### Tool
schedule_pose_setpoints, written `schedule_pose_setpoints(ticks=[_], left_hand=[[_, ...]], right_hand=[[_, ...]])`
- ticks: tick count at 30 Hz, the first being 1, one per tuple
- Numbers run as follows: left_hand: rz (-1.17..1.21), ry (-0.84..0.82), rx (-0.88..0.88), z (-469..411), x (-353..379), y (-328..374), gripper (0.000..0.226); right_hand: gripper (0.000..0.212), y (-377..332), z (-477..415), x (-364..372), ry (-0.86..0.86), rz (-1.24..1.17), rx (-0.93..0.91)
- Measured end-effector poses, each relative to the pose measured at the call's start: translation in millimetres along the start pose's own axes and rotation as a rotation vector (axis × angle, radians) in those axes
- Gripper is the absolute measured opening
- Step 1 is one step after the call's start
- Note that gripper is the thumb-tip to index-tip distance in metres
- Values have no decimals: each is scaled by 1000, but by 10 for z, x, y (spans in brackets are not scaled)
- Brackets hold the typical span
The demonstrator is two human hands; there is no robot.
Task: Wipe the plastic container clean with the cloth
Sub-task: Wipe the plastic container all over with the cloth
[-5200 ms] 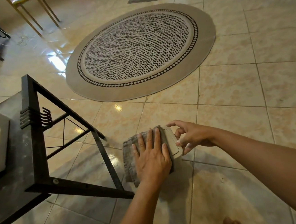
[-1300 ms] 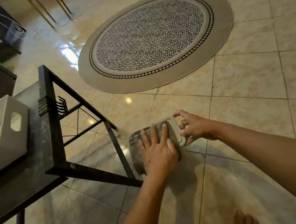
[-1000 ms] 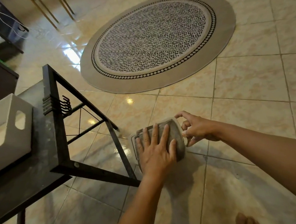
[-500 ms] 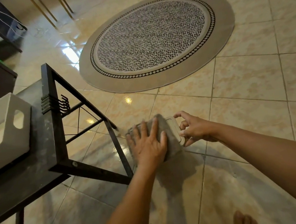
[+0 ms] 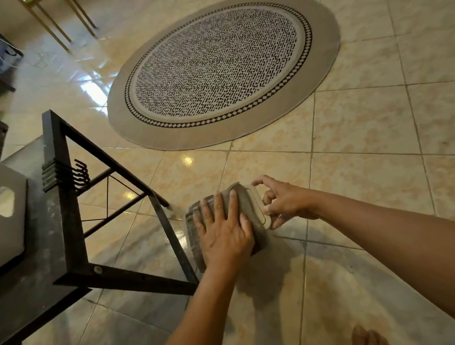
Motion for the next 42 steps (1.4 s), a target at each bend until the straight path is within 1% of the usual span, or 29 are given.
schedule_pose_setpoints(ticks=[2, 4, 9, 10, 14, 15, 19, 24, 28, 32, 36, 37, 39, 40, 42], left_hand=[[-9, -11, 52, 50, 1, 59, 68], [-13, -13, 126, 58, 21, 146, 68], [1, 6, 160, 2, 23, 194, 65], [-4, 6, 158, -14, 17, 161, 64], [-24, 15, 50, 3, -20, -76, 62], [-27, 8, 63, 44, -20, -62, 61], [-32, -10, 228, 53, 2, 222, 59], [-15, -6, 205, -60, -28, 233, 60], [-58, -53, 341, 11, 25, 250, 58], [-62, -18, 231, -145, -51, 151, 58], [-91, -69, 393, 4, -12, 202, 59], [-91, -59, 377, -28, -23, 169, 59], [-67, -31, 263, -111, -63, 80, 59], [-62, -32, 241, -110, -65, 69, 60], [-95, -53, 333, -28, -42, 124, 60]], right_hand=[[72, -14, -19, -19, -11, 15, -1], [76, -32, -44, -31, -27, 28, 6], [76, -99, -95, -47, -57, 46, 11], [76, -108, -97, -49, -65, 40, 9], [75, -85, -90, -51, -74, 38, 17], [75, -75, -89, -51, -78, 45, 19], [77, -80, -105, -53, -100, 61, 26], [79, -83, -93, -47, -91, 56, 23], [82, -55, -96, -59, -93, 48, 36], [78, -79, -110, -33, -87, 48, 18], [77, -49, -78, -60, -99, 27, 31], [75, -57, -83, -53, -101, 17, 23], [71, -78, -108, -48, -94, 31, 8], [71, -73, -111, -52, -88, 42, 10], [72, -47, -101, -57, -89, 41, 23]])
Point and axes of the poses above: each hand's wrist, its own z-axis away from the middle knuckle, its own x-axis out of the palm, y = z × x, the point moved 6 cm from there along -z, towards the middle knuckle, and after that the axes turned 5 degrees about -x, right-handed, at the moved point
